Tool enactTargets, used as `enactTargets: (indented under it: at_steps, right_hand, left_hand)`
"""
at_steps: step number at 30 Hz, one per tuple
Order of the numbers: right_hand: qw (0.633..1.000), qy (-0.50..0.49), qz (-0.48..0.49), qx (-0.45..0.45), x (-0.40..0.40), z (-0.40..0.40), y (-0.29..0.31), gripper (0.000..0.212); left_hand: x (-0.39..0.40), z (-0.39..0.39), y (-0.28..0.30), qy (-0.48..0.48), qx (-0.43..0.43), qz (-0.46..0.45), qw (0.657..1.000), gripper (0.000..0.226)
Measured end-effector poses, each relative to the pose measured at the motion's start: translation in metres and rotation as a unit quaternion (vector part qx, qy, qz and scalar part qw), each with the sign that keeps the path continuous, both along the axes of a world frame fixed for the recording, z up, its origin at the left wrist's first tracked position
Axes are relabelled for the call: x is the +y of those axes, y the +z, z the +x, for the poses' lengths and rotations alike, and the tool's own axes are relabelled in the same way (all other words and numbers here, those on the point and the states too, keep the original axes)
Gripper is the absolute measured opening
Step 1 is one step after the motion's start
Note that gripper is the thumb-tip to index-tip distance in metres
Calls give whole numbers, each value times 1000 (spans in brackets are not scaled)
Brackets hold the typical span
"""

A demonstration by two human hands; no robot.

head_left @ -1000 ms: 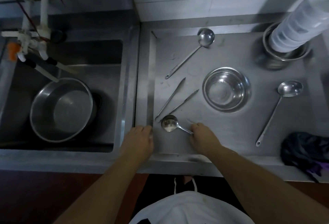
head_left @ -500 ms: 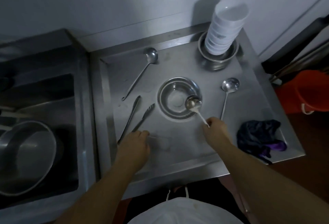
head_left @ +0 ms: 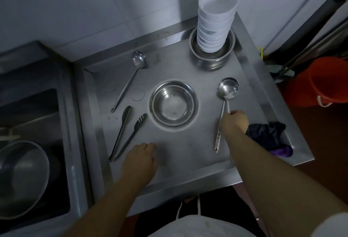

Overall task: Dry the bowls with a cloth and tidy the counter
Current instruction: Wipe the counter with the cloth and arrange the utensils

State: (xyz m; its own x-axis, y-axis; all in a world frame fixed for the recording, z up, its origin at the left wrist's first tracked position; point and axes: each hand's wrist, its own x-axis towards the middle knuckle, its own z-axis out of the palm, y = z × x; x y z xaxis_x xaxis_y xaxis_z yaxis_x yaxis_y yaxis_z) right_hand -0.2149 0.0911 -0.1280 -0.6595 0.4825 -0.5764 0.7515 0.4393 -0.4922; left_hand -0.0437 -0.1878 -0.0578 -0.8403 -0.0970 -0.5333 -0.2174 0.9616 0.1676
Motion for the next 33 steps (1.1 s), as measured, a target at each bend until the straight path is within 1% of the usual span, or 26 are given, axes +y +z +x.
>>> enactTargets:
  at_steps: [6,10,13,15,18,21,23,26,33]
  right_hand:
    - [1000,-14,-19,4,-6,-13,-13,22]
    - [1000,9,-10,-14,-9,-16,-17,22]
    - [1000,18,0,-11,-9,-19,-17,21]
    - [999,34,7,-12,-9,-20,-17,18]
    - [998,67,10,-17,-5,-21,-17,6]
    - [995,95,19,-21,-1,-23,-19,4]
    - [994,105,20,-26,2,-23,-17,8]
    - [992,118,20,-33,3,-25,-11,21]
    - [983,177,46,-15,-10,-29,13,35]
  left_hand:
    - [5,5,-3,9,-20,-8,1000,45]
    - [4,8,-5,24,-24,-4,999,45]
    - [5,9,-5,33,-24,0,999,45]
    - [6,9,-5,38,-22,-1,999,45]
    - [12,11,-3,51,-19,-10,998,46]
    - [17,13,-1,56,-27,-24,998,46]
    - [21,14,0,60,-31,-27,997,47]
    - [24,13,2,72,-30,-24,997,46]
    - [13,4,10,84,11,-12,996,45]
